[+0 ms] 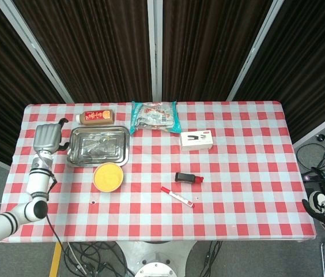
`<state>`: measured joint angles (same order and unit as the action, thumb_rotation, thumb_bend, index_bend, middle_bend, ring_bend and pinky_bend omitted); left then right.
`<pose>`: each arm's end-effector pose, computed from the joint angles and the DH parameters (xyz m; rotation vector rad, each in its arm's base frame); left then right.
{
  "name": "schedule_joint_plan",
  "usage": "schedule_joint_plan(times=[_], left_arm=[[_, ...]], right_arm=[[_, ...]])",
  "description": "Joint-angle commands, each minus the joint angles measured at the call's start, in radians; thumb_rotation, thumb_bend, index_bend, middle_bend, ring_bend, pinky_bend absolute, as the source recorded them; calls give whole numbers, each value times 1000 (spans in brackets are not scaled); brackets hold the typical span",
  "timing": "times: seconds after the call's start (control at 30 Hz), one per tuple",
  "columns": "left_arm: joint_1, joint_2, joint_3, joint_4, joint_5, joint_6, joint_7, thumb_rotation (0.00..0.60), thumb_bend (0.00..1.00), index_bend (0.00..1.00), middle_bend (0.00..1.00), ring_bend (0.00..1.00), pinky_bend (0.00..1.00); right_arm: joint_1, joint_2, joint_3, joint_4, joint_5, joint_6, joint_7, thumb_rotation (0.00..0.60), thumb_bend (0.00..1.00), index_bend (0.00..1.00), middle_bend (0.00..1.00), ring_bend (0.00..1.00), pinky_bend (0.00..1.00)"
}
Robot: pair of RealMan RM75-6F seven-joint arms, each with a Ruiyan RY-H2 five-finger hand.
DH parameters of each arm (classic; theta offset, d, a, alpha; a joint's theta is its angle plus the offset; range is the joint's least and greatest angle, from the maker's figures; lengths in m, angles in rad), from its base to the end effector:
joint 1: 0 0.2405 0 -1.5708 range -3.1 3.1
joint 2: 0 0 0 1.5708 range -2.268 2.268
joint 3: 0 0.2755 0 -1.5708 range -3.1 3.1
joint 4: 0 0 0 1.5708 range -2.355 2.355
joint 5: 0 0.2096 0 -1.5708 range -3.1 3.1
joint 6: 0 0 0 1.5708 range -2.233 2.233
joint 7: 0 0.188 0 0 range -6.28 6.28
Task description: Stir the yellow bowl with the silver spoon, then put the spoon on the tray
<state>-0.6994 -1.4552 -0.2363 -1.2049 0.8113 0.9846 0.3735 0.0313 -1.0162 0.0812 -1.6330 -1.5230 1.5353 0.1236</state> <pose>-0.2813 0.4587 0.0777 -1.4062 -0.9367 -0.6669 -0.3294 -0.2150 0.2128 1.3178 -0.8919 0.9685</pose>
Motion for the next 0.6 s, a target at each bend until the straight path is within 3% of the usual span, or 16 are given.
schedule_joint_plan(times=[0.03, 0.13, 0.27, 0.6], left_arm=[[137, 108, 60, -136, 153, 164, -107, 600, 191, 279, 503, 442, 549], [232, 176, 130, -209, 278, 251, -201, 600, 155, 279, 406, 346, 426], [339, 222, 206, -249, 384, 345, -289, 600, 141, 279, 359, 303, 372], [542, 199, 296, -202, 559, 598, -387, 600, 135, 279, 350, 294, 322]], right_arm=[[7, 3, -4, -1, -7, -10, -3, 600, 212, 128, 284, 97, 191], [14, -1, -9, -1, -22, -15, -8, 600, 212, 127, 253, 81, 172], [15, -25, -16, 12, -36, -12, -9, 600, 212, 127, 238, 65, 169], [3, -79, -40, 42, -70, 16, -12, 600, 212, 128, 237, 63, 165]])
